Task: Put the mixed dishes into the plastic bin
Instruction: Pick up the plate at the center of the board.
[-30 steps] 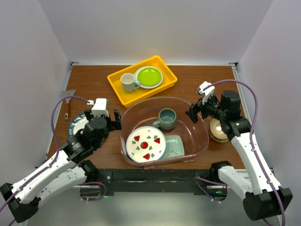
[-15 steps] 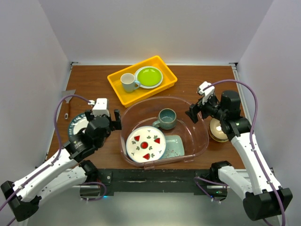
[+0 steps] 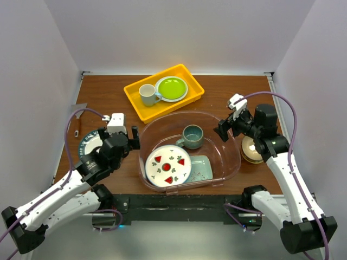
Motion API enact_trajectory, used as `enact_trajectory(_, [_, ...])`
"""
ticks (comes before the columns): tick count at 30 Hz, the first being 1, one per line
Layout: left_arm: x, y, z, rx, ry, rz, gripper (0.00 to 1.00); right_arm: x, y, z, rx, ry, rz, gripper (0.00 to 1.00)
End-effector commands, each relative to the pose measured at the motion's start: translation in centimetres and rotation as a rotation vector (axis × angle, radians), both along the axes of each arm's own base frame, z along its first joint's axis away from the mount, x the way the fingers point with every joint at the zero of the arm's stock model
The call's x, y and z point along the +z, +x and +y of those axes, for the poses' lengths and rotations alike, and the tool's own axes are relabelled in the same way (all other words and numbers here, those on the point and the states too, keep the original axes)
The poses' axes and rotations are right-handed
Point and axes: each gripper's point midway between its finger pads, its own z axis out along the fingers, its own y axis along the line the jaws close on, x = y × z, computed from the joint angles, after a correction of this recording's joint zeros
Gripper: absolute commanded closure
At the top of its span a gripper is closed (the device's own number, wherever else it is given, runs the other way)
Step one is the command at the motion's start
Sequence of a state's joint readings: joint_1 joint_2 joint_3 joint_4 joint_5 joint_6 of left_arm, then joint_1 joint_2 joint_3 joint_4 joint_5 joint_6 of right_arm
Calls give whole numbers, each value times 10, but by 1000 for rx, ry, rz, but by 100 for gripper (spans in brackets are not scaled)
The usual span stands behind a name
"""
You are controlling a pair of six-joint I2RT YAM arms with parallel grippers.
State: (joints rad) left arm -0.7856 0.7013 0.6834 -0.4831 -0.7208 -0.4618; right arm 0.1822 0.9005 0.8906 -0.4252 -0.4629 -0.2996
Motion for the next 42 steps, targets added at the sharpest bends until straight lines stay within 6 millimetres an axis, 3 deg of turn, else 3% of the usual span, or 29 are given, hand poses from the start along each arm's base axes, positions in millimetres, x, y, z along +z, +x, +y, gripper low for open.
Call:
enact_trajectory(1, [21,6,2,43,-51,-50,0,6,4,0,7,-4,-49,1])
enact_trajectory(28, [15,13,5,113,-46,-29,0,5,3,0,14,-7,-48,1])
enact_trajectory(42, [10,37,7,129,-106,-2,0,7,2,0,16,-7,-52,1])
